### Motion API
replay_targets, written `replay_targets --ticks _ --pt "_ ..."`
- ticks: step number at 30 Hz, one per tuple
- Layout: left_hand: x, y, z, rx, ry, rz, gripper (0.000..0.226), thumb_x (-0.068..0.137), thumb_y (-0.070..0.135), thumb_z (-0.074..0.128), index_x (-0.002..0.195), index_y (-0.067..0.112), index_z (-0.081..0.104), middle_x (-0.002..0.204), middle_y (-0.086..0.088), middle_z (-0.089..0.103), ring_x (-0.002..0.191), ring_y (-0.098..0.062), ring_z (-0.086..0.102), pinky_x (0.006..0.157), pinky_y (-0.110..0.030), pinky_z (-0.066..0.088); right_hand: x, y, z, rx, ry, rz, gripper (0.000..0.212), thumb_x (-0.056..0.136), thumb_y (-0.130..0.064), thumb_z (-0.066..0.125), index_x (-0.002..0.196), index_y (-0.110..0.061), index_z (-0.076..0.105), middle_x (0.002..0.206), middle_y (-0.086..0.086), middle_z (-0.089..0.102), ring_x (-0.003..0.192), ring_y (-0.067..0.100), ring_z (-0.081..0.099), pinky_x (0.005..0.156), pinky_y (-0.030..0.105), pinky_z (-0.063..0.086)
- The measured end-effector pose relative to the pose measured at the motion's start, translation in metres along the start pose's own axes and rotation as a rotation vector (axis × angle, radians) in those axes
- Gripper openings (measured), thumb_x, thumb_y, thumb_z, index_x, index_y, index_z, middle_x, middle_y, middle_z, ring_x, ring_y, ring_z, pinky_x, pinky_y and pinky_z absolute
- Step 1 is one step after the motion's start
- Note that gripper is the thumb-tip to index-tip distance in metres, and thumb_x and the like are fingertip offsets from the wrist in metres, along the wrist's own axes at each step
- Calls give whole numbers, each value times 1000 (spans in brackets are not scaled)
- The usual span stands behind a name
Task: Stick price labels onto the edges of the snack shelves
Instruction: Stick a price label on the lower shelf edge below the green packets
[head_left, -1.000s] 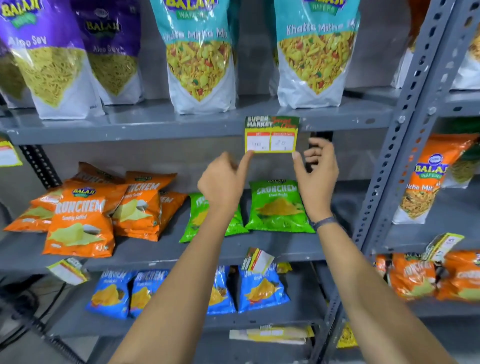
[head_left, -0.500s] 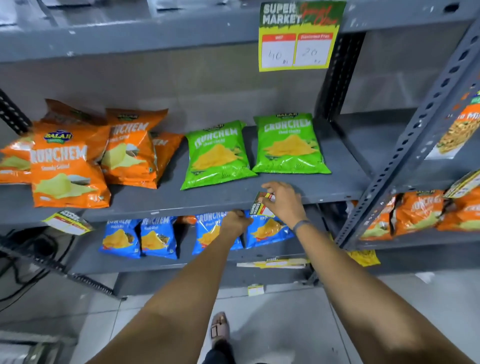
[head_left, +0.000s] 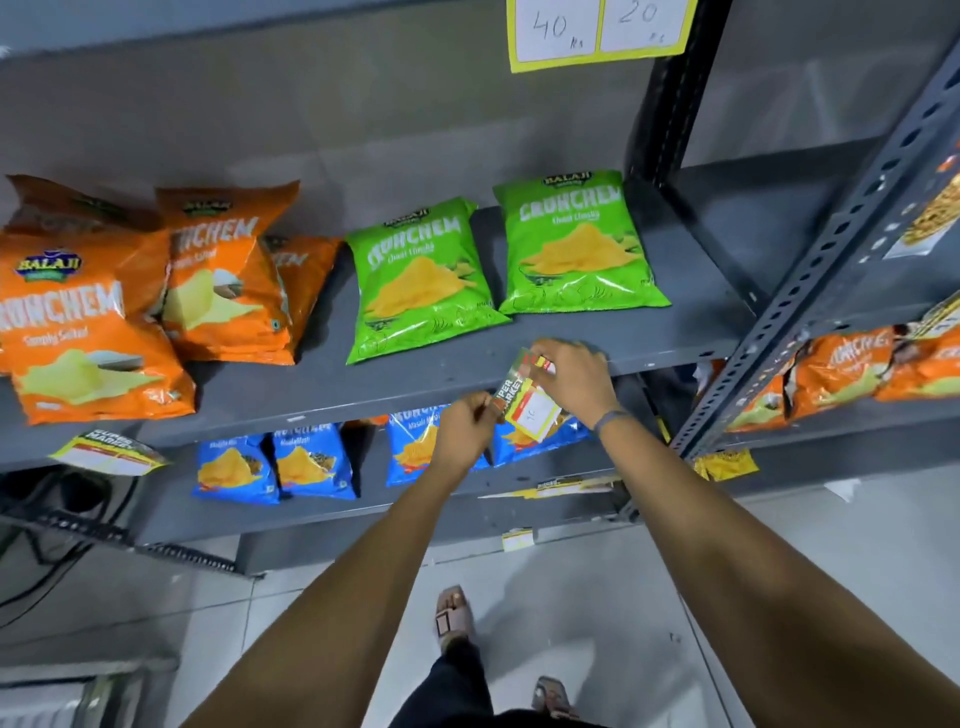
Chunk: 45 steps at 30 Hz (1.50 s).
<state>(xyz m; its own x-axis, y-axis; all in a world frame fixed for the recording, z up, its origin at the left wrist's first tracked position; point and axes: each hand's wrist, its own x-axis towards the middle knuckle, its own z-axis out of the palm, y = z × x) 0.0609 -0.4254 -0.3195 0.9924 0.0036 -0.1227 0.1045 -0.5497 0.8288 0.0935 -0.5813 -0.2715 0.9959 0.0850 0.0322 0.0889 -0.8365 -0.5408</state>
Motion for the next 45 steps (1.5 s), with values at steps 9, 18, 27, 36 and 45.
replay_targets --ticks 9,18,27,36,45 --pt "4 -1 -18 669 116 317 26 89 36 55 74 17 61 83 -5 70 80 -31 64 55 -28 35 -17 18 1 -186 -18 -122 20 79 -36 70 84 -16 68 100 6 64 106 27 51 88 39 36" --pt "11 2 -14 899 110 340 29 93 39 47 86 16 63 93 -4 68 86 -31 66 57 -28 35 -14 12 10 -417 10 -149 18 81 -29 66 83 -11 67 101 11 59 105 32 49 86 41 39" --pt "9 7 -20 845 171 359 25 94 33 48 85 16 63 92 -5 69 82 -33 66 55 -28 34 -10 13 5 -240 34 -101 16 79 -26 71 78 -11 68 92 12 64 97 32 55 85 39 43" --pt "12 19 -17 853 173 236 38 90 42 50 68 13 58 74 -14 69 72 -38 64 54 -27 35 -9 6 0 -215 27 -58 17 79 -26 73 77 -10 68 91 13 65 95 33 56 83 38 45" --pt "21 35 -10 1002 162 158 42 86 55 50 90 18 69 79 -10 71 78 -32 67 58 -26 36 -11 6 -1 -100 15 -51 13 76 -20 74 78 -8 69 89 17 65 93 35 57 82 39 47"
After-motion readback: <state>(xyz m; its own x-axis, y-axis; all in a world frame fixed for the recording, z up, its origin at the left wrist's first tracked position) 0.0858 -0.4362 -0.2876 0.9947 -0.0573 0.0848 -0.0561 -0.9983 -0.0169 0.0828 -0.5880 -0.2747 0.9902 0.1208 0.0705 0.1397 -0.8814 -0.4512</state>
